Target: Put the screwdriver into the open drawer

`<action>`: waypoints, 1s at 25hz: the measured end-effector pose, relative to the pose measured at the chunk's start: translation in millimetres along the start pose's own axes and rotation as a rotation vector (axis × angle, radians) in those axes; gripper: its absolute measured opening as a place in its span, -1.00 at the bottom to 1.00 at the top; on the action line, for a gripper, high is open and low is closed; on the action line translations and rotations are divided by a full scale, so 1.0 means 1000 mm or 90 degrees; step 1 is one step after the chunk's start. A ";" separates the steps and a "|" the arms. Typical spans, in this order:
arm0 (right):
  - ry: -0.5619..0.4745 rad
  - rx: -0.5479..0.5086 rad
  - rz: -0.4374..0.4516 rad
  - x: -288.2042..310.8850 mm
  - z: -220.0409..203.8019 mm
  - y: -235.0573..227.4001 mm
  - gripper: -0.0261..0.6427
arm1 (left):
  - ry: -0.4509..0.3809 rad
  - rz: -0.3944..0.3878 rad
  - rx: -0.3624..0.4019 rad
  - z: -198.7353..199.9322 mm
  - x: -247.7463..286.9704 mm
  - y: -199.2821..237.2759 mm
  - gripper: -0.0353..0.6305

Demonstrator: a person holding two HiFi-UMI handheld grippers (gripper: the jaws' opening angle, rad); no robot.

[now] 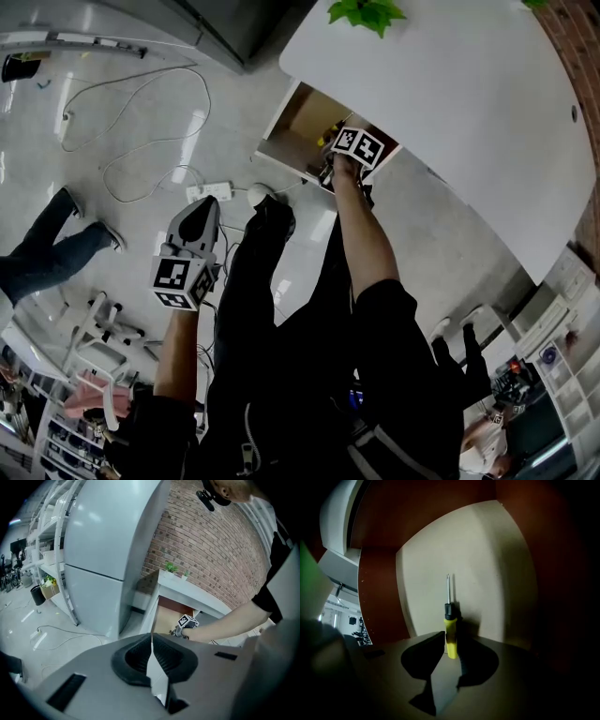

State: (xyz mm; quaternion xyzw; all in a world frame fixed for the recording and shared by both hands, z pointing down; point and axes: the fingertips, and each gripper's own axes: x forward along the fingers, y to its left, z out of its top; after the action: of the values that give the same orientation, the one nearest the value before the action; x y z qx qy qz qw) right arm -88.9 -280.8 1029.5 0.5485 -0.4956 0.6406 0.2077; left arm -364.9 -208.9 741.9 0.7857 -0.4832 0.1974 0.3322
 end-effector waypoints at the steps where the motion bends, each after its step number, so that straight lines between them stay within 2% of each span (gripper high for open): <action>1: 0.002 0.000 0.001 0.000 0.000 0.000 -0.61 | 0.001 0.000 0.000 0.000 0.000 0.000 -0.80; 3: 0.005 -0.002 0.001 -0.001 -0.001 0.000 -0.50 | -0.001 0.000 0.001 0.003 0.001 0.000 -0.80; 10: -0.014 -0.018 0.019 -0.036 0.000 0.017 -0.50 | -0.027 0.000 0.006 0.024 0.000 -0.011 -0.80; 14: -0.040 -0.037 0.044 -0.073 -0.003 0.030 -0.63 | -0.035 0.009 -0.015 0.034 -0.003 -0.024 -0.80; 18: -0.052 -0.104 0.063 -0.112 -0.012 0.038 -0.89 | -0.044 0.015 -0.017 0.044 -0.006 -0.040 -0.80; 25: -0.095 -0.268 0.110 -0.198 -0.009 0.062 -0.89 | -0.076 0.033 0.016 0.081 -0.013 -0.064 -0.80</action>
State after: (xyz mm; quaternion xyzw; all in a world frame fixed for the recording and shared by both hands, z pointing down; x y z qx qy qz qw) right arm -82.1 -244.0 825.0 0.4944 -0.6774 0.4963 0.2243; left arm -314.9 -238.9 655.5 0.7874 -0.5198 0.1644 0.2876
